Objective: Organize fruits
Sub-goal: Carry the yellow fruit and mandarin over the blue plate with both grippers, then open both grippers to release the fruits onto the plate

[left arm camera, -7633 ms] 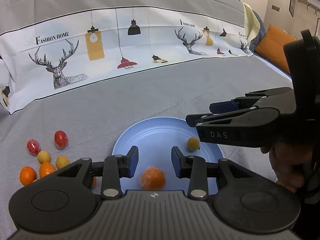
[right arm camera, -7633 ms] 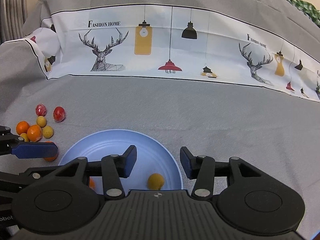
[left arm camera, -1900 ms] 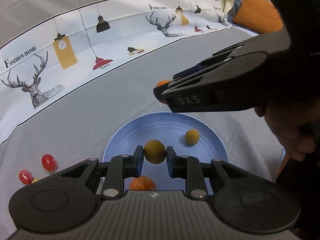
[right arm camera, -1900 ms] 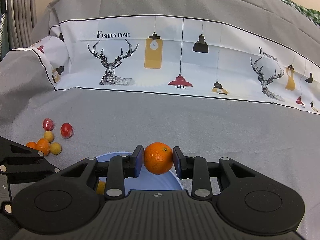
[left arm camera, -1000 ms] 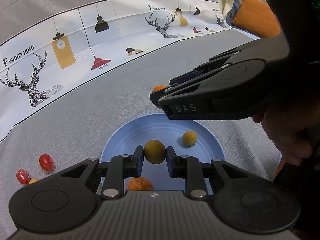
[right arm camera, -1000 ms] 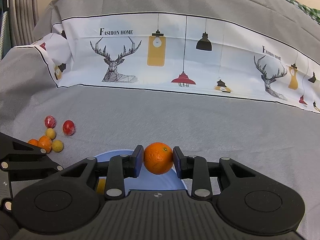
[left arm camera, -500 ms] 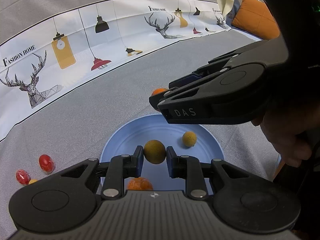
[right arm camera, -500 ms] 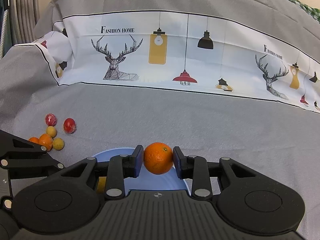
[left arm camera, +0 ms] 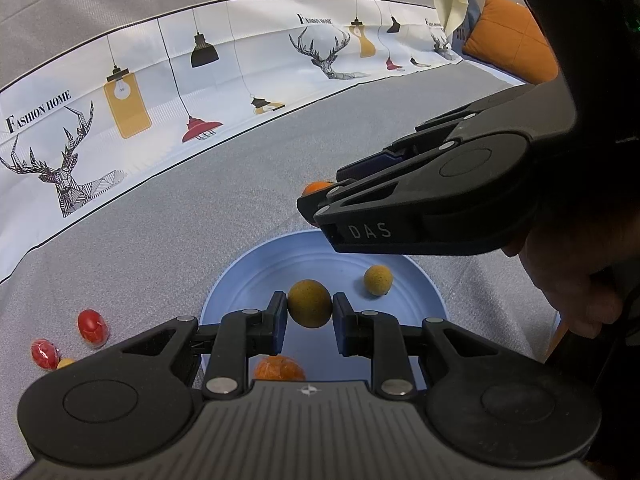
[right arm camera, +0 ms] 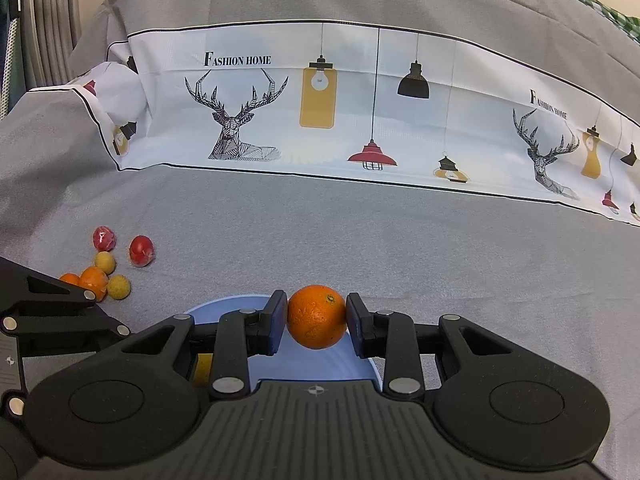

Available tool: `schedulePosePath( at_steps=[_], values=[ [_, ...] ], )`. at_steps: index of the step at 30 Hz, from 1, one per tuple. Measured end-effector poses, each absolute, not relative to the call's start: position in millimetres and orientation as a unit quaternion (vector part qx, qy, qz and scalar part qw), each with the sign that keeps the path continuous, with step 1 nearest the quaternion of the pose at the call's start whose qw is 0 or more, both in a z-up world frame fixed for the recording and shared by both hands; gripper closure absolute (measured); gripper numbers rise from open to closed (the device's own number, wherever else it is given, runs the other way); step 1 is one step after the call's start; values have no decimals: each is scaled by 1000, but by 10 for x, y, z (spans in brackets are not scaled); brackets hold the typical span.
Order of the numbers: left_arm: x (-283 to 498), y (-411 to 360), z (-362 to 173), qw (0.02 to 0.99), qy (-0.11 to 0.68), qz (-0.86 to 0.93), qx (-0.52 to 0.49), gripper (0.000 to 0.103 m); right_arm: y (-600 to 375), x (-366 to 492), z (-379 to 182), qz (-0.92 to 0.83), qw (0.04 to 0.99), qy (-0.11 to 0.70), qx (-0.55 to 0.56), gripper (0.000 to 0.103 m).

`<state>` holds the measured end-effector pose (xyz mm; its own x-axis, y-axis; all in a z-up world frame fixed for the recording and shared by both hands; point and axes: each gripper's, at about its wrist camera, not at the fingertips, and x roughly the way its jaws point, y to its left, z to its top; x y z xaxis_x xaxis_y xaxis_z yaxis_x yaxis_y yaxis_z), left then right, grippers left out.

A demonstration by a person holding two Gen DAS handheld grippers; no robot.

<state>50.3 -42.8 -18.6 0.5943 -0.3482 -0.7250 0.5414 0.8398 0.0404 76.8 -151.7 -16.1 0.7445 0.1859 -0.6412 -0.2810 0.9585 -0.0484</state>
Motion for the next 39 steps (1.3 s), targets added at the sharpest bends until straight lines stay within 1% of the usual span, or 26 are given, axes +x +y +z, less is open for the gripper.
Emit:
schedulePosePath(
  at_steps=[5, 7, 8, 19, 22, 23, 24, 30, 31, 34, 36, 37, 39],
  values=[
    [506, -417, -183, 882, 376, -254, 127, 76, -1514, 765, -159, 125, 932, 333, -72, 70],
    [517, -405, -177, 883, 377, -251, 122, 70, -1514, 759, -157, 121, 933, 331, -70, 69],
    [527, -388, -174, 884, 377, -249, 118, 66, -1519, 758, -154, 120, 934, 330, -68, 69],
    [602, -242, -103, 904, 360, -208, 99, 66, -1545, 747, -120, 110, 939, 321, -55, 68],
    [623, -154, -79, 917, 343, -185, 91, 71, -1535, 742, -112, 109, 941, 316, -51, 68],
    [629, -124, -68, 919, 340, -178, 87, 76, -1530, 748, -106, 109, 942, 315, -51, 68],
    [653, -75, -57, 922, 340, -168, 78, 78, -1520, 746, -101, 110, 942, 312, -50, 68],
    [782, 257, -14, 925, 360, -119, 18, 81, -1442, 741, -78, 121, 947, 295, -47, 69],
    [804, 311, -9, 924, 365, -112, 7, 81, -1418, 739, -81, 125, 947, 293, -47, 71],
    [846, 481, 27, 925, 369, -92, -22, 81, -1325, 725, -80, 139, 948, 282, -41, 85],
    [892, 643, 57, 925, 369, -76, -51, 81, -1248, 705, -83, 152, 949, 274, -36, 87],
    [918, 722, 68, 925, 369, -66, -65, 81, -1215, 702, -86, 158, 949, 272, -33, 90],
    [972, 927, 87, 924, 369, -36, -93, 81, -1124, 696, -100, 175, 946, 271, -23, 92]
  ],
)
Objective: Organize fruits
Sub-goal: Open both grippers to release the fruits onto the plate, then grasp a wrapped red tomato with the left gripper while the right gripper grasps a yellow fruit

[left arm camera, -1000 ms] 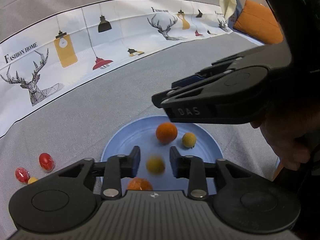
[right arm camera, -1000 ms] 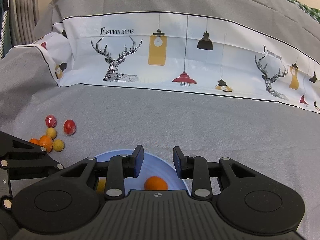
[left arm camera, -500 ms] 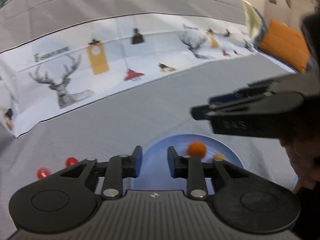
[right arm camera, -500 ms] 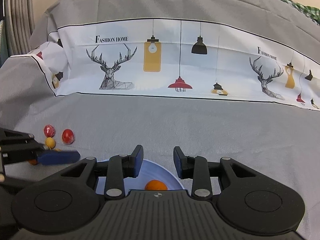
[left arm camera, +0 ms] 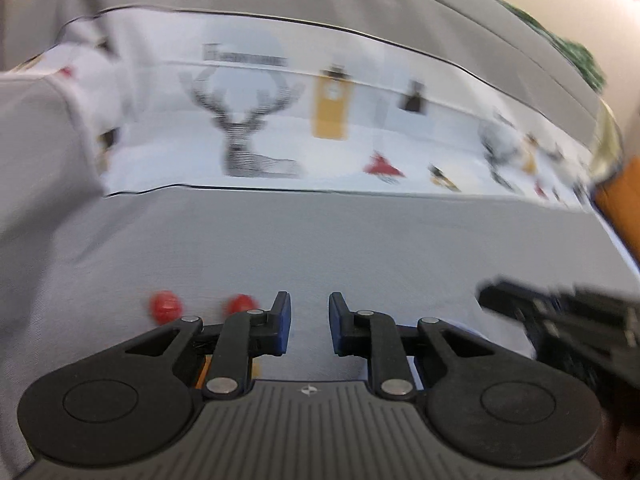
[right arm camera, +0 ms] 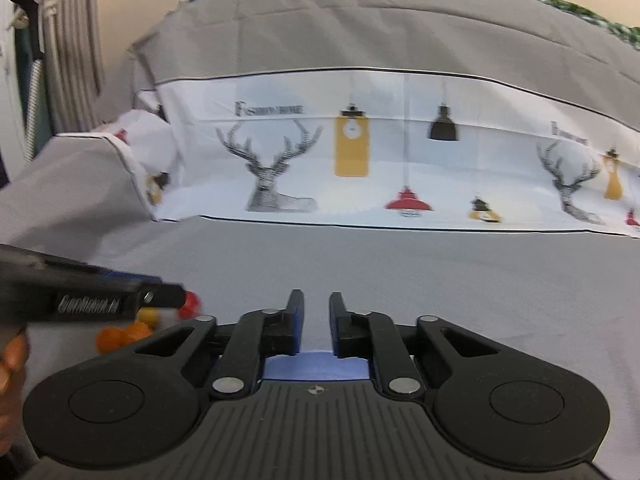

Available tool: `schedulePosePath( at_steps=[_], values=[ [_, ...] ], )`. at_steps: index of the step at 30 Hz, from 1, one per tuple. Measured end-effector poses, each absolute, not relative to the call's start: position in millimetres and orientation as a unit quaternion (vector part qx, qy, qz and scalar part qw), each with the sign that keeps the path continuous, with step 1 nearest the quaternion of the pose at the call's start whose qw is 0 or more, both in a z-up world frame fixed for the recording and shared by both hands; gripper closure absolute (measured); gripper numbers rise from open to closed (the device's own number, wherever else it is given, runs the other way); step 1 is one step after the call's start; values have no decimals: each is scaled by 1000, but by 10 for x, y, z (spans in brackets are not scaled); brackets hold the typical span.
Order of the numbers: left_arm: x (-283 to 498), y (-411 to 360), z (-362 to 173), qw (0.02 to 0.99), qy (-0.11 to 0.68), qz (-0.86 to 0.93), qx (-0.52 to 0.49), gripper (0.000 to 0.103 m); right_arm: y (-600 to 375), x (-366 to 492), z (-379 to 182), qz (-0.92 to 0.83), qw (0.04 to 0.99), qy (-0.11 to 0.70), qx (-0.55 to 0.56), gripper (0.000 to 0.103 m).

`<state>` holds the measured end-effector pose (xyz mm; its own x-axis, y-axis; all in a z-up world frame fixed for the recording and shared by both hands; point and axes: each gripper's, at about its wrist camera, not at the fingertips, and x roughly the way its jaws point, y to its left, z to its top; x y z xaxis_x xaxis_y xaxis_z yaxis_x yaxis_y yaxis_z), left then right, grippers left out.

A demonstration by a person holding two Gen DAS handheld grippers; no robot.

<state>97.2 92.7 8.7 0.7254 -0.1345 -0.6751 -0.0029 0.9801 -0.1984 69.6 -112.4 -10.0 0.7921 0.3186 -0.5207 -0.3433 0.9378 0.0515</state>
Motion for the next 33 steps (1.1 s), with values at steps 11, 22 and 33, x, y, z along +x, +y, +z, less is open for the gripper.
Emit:
schedulePosePath(
  at_steps=[11, 22, 33],
  values=[
    [1197, 1793, -81, 885, 406, 78, -213, 80, -591, 810, -220, 257, 917, 304, 16, 91],
    [1397, 1979, -317, 857, 440, 90, -254, 58, -210, 1152, -575, 271, 884, 379, 41, 81],
    [1559, 1852, -419, 867, 448, 94, -196, 58, 123, 1303, -805, 258, 866, 428, 22, 78]
  ],
)
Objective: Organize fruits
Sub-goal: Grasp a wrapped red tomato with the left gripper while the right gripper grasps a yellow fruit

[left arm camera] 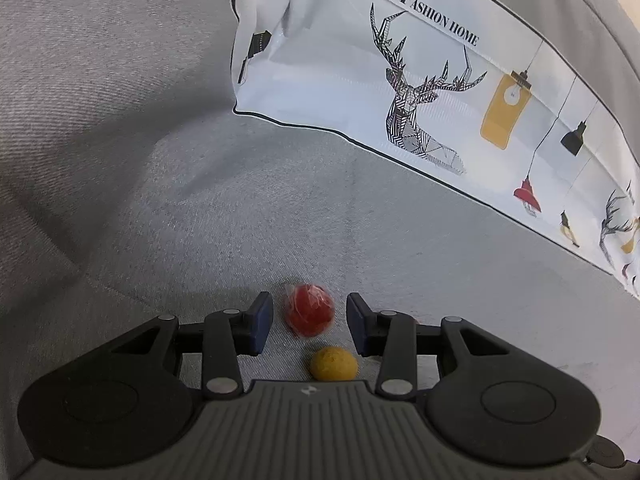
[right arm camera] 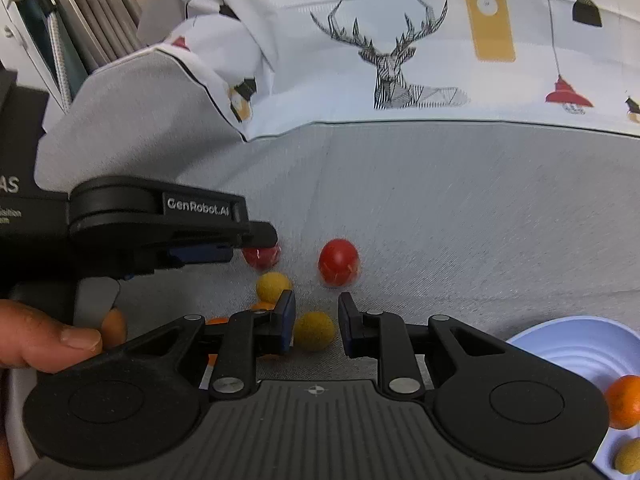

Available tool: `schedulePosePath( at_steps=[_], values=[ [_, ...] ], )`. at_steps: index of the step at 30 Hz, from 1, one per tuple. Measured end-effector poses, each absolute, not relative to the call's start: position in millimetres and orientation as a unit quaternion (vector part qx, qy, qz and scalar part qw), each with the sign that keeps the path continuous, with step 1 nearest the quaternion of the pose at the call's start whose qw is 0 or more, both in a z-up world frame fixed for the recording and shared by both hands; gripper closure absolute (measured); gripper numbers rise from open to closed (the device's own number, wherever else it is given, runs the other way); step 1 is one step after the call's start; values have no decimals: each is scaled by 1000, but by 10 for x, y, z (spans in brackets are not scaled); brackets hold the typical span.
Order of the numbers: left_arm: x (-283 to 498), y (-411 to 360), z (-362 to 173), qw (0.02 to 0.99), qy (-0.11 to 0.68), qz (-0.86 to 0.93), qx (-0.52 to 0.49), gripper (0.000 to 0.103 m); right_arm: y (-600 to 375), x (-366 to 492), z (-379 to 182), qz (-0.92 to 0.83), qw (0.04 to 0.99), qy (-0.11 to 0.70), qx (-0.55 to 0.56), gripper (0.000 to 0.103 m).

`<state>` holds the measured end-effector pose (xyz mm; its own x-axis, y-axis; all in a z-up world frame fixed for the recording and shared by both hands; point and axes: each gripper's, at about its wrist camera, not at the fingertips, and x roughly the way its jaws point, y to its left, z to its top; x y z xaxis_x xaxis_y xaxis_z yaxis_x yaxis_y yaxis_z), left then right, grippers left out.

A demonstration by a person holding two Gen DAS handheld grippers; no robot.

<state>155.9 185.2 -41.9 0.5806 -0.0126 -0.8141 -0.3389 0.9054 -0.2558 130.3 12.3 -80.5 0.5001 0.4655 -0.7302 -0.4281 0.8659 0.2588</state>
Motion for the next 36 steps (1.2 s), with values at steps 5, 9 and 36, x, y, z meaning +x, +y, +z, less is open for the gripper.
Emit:
schedulePosePath(
  at_steps=[5, 9, 36],
  values=[
    [1615, 1812, -445, 869, 452, 90, -182, 58, 256, 1332, -946, 256, 858, 446, 4, 78],
    [1648, 1777, -474, 868, 459, 86, -170, 59, 304, 1334, -968, 259, 859, 442, -7, 78],
    [1657, 1692, -516, 863, 482, 79, -131, 72, 406, 1257, -936, 251, 867, 422, -86, 77]
  ],
)
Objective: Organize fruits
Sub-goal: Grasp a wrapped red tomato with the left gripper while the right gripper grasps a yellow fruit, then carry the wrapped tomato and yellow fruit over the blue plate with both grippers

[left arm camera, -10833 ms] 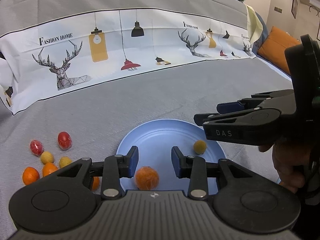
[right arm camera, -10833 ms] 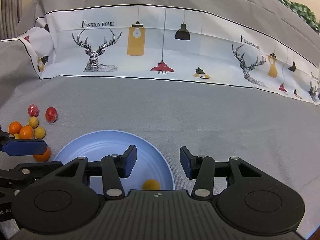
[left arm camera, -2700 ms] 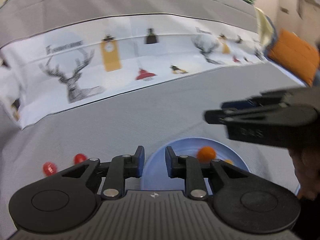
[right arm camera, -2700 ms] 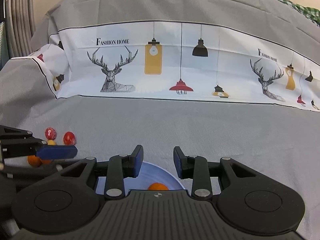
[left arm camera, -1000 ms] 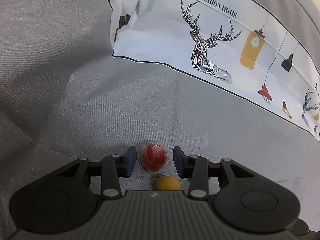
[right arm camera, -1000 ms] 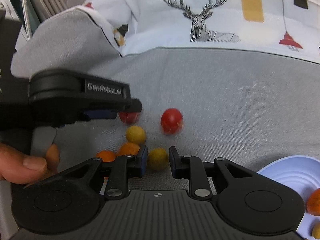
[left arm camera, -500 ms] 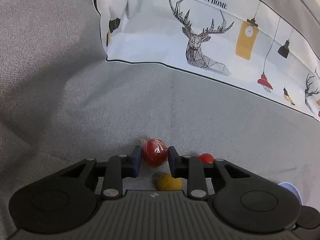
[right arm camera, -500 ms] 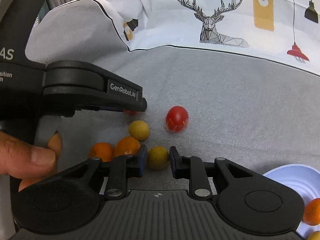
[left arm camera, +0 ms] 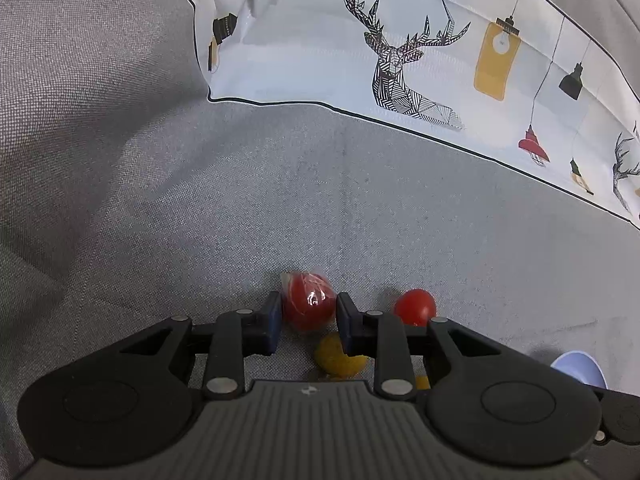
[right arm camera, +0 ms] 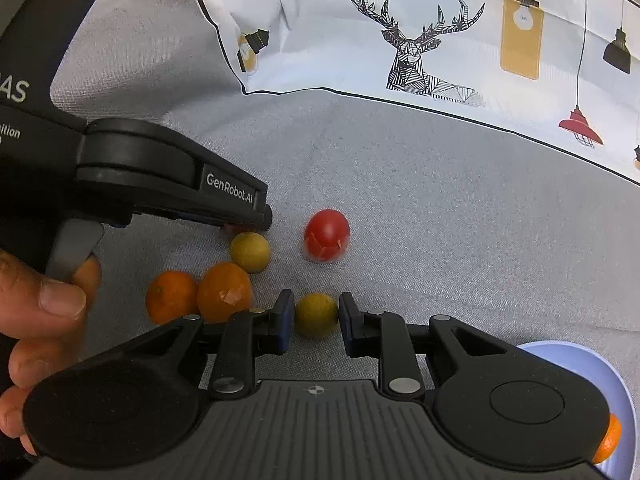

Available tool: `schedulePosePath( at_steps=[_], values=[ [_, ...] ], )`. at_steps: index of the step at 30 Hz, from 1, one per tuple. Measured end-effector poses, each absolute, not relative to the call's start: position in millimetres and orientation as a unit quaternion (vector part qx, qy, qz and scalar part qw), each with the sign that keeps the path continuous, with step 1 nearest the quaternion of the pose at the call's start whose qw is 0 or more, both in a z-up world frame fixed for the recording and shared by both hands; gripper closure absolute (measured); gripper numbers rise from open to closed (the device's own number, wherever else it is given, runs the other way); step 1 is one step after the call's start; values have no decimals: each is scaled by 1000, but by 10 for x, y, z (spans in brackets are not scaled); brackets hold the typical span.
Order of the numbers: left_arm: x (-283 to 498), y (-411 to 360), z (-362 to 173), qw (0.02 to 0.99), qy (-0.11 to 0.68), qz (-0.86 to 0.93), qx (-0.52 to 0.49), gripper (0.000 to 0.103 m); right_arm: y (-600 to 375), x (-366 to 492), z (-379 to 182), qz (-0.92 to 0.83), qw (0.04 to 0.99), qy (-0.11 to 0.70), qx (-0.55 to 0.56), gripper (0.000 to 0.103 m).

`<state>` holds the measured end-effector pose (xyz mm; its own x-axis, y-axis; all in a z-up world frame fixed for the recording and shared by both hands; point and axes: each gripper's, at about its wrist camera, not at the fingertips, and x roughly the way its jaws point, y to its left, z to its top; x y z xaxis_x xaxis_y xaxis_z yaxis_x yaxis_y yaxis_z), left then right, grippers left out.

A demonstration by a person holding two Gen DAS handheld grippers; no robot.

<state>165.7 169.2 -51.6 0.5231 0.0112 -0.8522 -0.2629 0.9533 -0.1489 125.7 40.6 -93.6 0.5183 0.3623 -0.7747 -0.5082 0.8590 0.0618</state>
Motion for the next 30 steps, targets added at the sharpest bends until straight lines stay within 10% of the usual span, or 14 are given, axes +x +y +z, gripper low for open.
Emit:
schedulePosePath(
  at_steps=[30],
  values=[
    [748, 1285, 400, 936, 336, 60, -81, 73, -686, 453, 3, 234, 931, 278, -36, 78]
  ],
)
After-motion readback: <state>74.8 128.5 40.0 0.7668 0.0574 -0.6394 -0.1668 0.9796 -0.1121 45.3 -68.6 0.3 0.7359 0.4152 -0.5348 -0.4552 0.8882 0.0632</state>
